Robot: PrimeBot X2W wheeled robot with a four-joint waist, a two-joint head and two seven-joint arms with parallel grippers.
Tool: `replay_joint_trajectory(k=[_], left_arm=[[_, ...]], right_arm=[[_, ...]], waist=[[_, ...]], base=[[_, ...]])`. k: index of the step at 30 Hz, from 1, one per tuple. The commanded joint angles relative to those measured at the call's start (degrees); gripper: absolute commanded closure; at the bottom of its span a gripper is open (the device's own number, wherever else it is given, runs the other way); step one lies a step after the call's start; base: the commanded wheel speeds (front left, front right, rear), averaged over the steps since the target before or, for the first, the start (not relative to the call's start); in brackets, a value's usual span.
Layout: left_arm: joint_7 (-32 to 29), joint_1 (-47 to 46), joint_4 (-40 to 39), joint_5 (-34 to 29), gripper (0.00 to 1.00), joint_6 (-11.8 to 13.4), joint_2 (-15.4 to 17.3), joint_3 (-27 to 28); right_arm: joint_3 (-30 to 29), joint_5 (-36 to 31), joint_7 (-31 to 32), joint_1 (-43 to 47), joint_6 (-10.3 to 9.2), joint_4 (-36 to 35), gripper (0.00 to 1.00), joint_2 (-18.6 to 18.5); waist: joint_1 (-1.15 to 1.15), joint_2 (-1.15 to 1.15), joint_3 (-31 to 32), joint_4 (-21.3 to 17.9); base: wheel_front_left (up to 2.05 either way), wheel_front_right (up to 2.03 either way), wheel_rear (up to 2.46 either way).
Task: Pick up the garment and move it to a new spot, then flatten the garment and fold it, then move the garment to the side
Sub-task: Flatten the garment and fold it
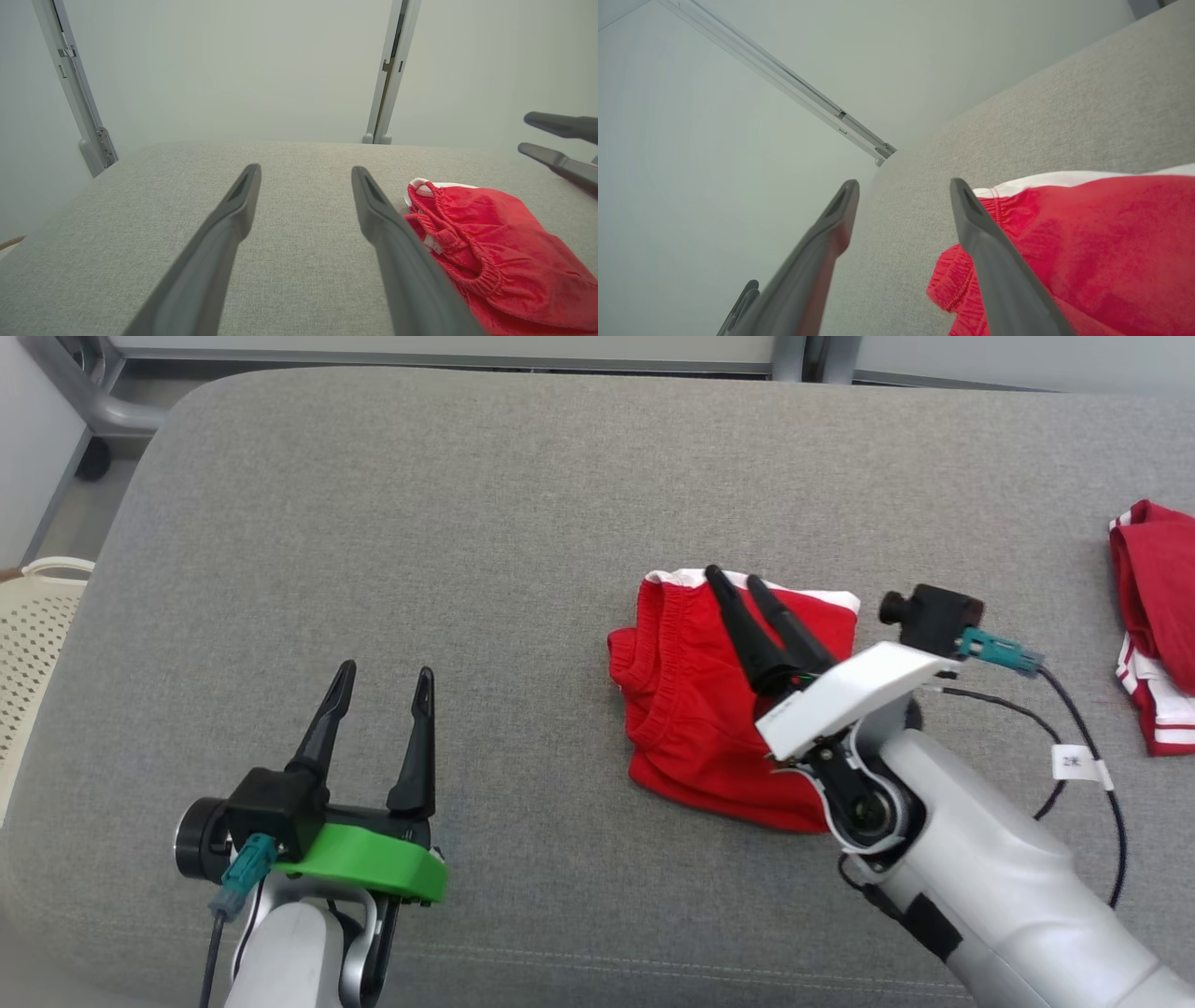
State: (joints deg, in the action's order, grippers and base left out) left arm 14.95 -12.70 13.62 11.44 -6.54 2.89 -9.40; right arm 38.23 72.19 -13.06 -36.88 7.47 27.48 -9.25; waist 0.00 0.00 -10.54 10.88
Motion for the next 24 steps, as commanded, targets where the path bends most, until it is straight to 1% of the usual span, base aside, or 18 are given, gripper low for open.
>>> replay_joint_trajectory(k=[1, 3, 5, 8, 9, 10, 11, 15, 16, 18, 19, 24], left_arm=[[0.2, 0.8, 0.2, -0.3, 0.00, 0.3, 0.1, 0.6], [0.2, 1.5, 0.1, -0.5, 0.00, 0.5, 0.2, 1.3], [0.2, 2.1, -0.1, -0.5, 0.00, 0.6, 0.5, 1.9], [0.2, 3.1, -0.6, -0.7, 0.00, 0.8, 0.9, 3.0], [0.2, 3.4, -0.7, -0.7, 0.00, 0.9, 1.1, 3.2], [0.2, 4.1, -1.1, -1.0, 0.00, 1.0, 1.3, 3.6], [0.2, 4.3, -1.2, -1.1, 0.00, 1.0, 1.3, 3.8], [0.2, 5.3, -1.8, -1.2, 0.00, 1.3, 1.5, 4.8], [0.2, 5.6, -1.9, -1.2, 0.00, 1.4, 1.6, 5.0], [0.2, 6.9, -2.0, -1.2, 0.00, 1.5, 1.7, 5.4], [0.2, 7.5, -2.0, -1.1, 0.00, 1.5, 1.8, 5.6], [0.2, 9.9, -1.9, -1.3, 0.00, 1.5, 2.2, 6.1]], right_arm=[[-0.9, -2.9, -1.3, 1.5, 0.03, -1.4, 0.00, -2.2], [-3.2, -5.7, -2.1, 4.0, 0.03, -3.3, 0.00, -3.8], [-8.2, -10.3, -2.1, 6.3, 0.03, -5.9, 0.00, -5.1], [-16.3, -18.9, -2.2, 11.8, 0.02, -10.3, 0.00, -5.1], [-18.6, -21.4, -2.2, 13.7, 0.02, -11.7, 0.00, -4.5], [-22.9, -27.3, -2.2, 16.8, 0.02, -14.3, 0.00, -4.2], [-24.6, -29.7, -2.2, 18.3, 0.02, -15.7, 0.00, -3.7], [-29.9, -38.3, -2.2, 24.2, 0.02, -19.7, 0.00, -2.0], [-30.6, -40.8, -2.2, 25.5, 0.02, -20.3, 0.00, -1.9], [-32.0, -43.5, -2.2, 28.1, 0.02, -21.4, 0.00, -0.7], [-32.6, -45.6, -2.2, 29.4, 0.02, -21.7, 0.00, -1.0], [-33.7, -49.2, -2.2, 33.6, 0.02, -22.0, 0.00, 0.7]], waist=[[0.00, 0.00, 0.9, -0.9], [0.00, 0.00, 1.6, -1.7], [0.00, 0.00, 2.1, -2.5], [0.00, 0.00, 2.7, -3.5], [0.00, 0.00, 2.9, -3.8], [0.00, 0.00, 3.3, -4.5], [0.00, 0.00, 3.5, -4.7], [0.00, 0.00, 4.4, -6.0], [0.00, 0.00, 4.8, -6.3], [0.00, 0.00, 5.9, -6.9], [0.00, 0.00, 6.5, -7.1], [0.00, 0.00, 8.5, -7.8]], base=[[0.00, 0.00, 0.00], [0.00, 0.00, 0.00], [0.00, 0.00, 0.00], [0.00, 0.00, 0.00], [0.00, 0.00, 0.00], [0.00, 0.00, 0.00], [0.00, 0.00, 0.00], [0.00, 0.00, 0.00], [0.00, 0.00, 0.00], [0.00, 0.00, 0.00], [0.00, 0.00, 0.00], [0.00, 0.00, 0.00]])
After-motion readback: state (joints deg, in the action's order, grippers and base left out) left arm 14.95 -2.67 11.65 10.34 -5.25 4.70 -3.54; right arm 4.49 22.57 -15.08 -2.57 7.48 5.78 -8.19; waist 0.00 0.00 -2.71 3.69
